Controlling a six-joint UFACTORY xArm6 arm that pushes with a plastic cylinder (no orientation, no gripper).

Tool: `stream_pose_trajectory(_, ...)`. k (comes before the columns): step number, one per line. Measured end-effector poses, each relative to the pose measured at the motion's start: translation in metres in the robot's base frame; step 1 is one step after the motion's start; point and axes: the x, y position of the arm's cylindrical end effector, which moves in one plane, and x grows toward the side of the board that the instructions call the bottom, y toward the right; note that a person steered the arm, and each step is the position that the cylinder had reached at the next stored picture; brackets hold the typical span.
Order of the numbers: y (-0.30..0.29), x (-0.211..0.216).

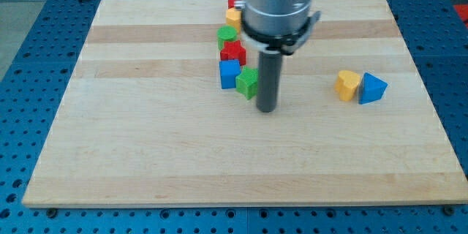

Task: Slide the green star a bit up

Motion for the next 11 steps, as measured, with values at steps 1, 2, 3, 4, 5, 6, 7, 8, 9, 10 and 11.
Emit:
stream_pose_trajectory(1, -0.041, 0.0)
stream_pose_trajectory(2, -0.07, -0.013)
stream_pose_trajectory(3, -0.068, -0.03)
stream_pose_trajectory(4, -0.044, -0.033)
stream_pose_trajectory(5, -0.007, -0.033)
stream_pose_trajectory(6, 0.03, -0.04)
stream_pose_trajectory(7, 0.06, -0.049)
stream_pose_trajectory(8, 0.06, -0.052)
stream_pose_trajectory(9, 0.035, -0.052)
stream_pose_trajectory(10, 0.009, -0.052)
stream_pose_trajectory(11, -0.008, -0.061)
